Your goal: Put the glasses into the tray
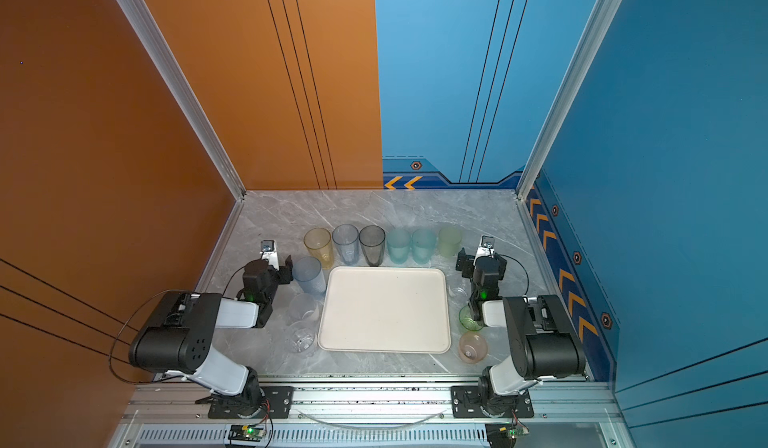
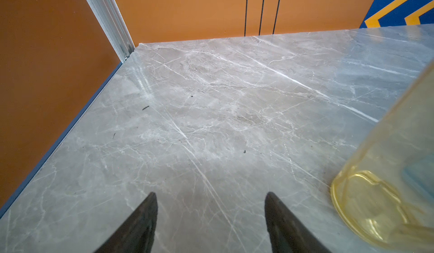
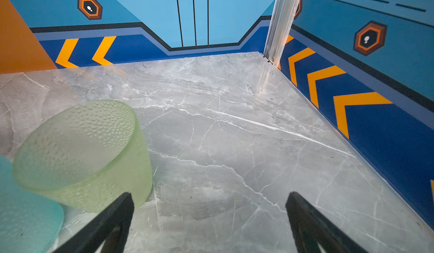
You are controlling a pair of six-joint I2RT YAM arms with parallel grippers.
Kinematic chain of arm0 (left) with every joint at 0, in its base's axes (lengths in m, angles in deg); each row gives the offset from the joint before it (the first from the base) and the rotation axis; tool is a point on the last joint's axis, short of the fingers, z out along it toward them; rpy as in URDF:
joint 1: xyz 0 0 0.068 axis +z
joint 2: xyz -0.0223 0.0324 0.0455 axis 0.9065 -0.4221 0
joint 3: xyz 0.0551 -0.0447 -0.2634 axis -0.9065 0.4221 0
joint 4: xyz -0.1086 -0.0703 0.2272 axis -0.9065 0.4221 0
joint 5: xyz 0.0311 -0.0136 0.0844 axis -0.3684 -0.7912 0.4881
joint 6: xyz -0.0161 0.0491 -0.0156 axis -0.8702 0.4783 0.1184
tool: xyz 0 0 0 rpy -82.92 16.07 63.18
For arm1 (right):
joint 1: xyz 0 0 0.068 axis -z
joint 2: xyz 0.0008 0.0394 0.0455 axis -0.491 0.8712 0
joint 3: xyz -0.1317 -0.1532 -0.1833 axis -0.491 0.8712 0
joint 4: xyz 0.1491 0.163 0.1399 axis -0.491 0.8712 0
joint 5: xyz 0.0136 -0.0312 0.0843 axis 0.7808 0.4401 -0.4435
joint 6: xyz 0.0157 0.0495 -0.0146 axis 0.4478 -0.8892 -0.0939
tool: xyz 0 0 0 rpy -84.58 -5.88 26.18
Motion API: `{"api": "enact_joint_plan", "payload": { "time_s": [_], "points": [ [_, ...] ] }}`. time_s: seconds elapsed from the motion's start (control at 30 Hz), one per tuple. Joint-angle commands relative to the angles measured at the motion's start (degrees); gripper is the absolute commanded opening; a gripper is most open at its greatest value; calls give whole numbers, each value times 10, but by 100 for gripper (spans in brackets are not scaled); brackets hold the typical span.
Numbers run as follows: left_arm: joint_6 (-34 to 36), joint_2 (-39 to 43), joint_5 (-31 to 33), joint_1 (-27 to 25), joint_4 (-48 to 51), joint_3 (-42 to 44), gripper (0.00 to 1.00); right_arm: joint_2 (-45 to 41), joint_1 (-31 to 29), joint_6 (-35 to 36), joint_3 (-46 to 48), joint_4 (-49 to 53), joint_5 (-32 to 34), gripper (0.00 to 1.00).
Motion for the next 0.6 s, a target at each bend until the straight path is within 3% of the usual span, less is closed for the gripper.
{"api": "enact_joint_plan", "payload": {
  "time_s": [0.0,0.2,0.33,0.47,0.57],
  "points": [
    [-7,43,16,1,66,-29,64,7,4,-3,7,-9,-3,99],
    [-3,166,83,-36,205,-65,60,2,18,-21,13,-15,-11,96],
    [8,216,112,-85,339,-135,56,-21,26,-29,20,-8,-15,95],
    [18,234,157,-139,426,-202,56,-75,26,-30,24,31,-10,95],
    [-2,250,156,-148,466,-235,56,-150,30,-31,11,102,-19,93]
  ]
}}
